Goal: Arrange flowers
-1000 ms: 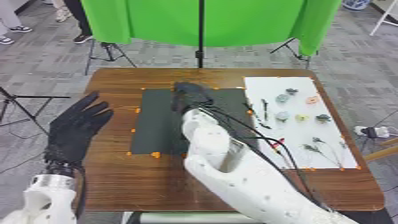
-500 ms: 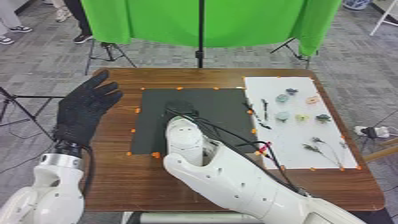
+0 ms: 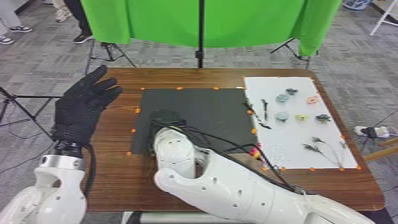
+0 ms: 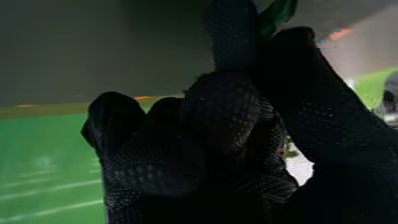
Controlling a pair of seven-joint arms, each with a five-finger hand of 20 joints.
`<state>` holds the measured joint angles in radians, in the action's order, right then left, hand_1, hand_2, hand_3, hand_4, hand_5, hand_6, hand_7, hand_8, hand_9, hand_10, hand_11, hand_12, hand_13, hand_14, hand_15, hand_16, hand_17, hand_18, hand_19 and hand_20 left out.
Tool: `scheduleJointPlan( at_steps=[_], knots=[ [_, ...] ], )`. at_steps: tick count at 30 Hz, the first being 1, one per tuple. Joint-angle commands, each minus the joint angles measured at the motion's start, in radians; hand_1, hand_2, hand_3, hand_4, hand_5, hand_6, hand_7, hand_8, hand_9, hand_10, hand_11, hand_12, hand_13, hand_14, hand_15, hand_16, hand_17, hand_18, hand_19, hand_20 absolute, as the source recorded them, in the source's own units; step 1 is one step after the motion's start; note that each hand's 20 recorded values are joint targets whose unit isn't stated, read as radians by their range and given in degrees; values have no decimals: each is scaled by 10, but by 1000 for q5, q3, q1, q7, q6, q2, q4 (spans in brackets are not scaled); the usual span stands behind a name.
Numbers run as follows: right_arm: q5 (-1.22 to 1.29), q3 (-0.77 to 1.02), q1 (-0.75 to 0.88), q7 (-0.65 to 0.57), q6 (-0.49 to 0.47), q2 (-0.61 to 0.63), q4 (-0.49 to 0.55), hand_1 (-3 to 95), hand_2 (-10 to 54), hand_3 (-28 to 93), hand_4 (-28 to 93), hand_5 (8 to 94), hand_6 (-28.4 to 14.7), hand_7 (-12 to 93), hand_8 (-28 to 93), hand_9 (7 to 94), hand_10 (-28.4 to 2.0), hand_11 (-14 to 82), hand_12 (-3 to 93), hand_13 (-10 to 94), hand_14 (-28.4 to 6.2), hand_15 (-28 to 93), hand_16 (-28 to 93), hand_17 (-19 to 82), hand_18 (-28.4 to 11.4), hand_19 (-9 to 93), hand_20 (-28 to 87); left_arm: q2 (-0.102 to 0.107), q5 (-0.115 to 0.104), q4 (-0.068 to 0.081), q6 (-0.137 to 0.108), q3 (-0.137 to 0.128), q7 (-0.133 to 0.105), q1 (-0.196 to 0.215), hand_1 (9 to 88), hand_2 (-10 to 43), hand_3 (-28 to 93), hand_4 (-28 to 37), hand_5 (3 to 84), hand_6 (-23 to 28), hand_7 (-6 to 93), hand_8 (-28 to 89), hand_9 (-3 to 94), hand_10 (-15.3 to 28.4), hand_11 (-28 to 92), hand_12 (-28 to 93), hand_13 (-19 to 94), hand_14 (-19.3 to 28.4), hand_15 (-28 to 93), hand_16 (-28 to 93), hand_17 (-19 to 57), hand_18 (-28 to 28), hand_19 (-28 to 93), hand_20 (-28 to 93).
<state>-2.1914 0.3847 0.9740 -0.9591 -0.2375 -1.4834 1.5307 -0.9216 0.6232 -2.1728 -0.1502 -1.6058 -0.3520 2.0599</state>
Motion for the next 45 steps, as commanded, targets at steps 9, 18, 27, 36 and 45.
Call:
scheduleJointPlan(
  at_steps=[9,18,27,36,45],
  knots=[
    [-98,42,8,3,32,-4,-12,392,-47,740,-281,908,-18,248,-113,908,-119,560,238,878,-96,759,184,499,-269,932,520,-57,24,6,21,-20,108,8,254,68,800,-223,413,108,122,-89,372,207,277,114,258,274,539,-87,-98,252,531,130],
    [-115,108,18,25,41,54,65,368,-49,731,-273,907,-19,250,-115,905,-120,562,235,878,-97,759,182,500,-271,932,521,-88,20,-34,-5,-90,114,123,253,68,801,-222,415,109,121,-88,374,207,277,113,258,272,540,-87,-98,252,531,130],
    [21,335,132,16,84,342,377,347,-39,720,-253,814,-39,205,-118,859,-145,464,209,825,-114,698,165,429,-280,932,381,-106,1,-50,-26,-131,68,200,254,67,800,-223,414,109,122,-88,373,206,278,113,259,273,540,-87,-97,251,531,129],
    [78,681,461,-70,238,691,589,341,-39,732,-243,697,-63,140,-111,805,-173,371,182,762,-132,656,132,371,-281,928,226,-108,-18,-50,-41,-127,25,225,247,68,798,-232,408,105,118,-88,367,205,273,113,258,274,538,-87,-98,252,529,129],
    [61,994,799,-162,220,820,612,328,-43,733,-243,599,-72,116,-109,750,-192,370,177,725,-143,669,127,350,-282,927,179,-98,-28,-54,-51,-131,-1,247,244,67,801,-235,407,105,118,-88,366,204,271,114,257,275,537,-86,-98,252,529,130]
  ],
)
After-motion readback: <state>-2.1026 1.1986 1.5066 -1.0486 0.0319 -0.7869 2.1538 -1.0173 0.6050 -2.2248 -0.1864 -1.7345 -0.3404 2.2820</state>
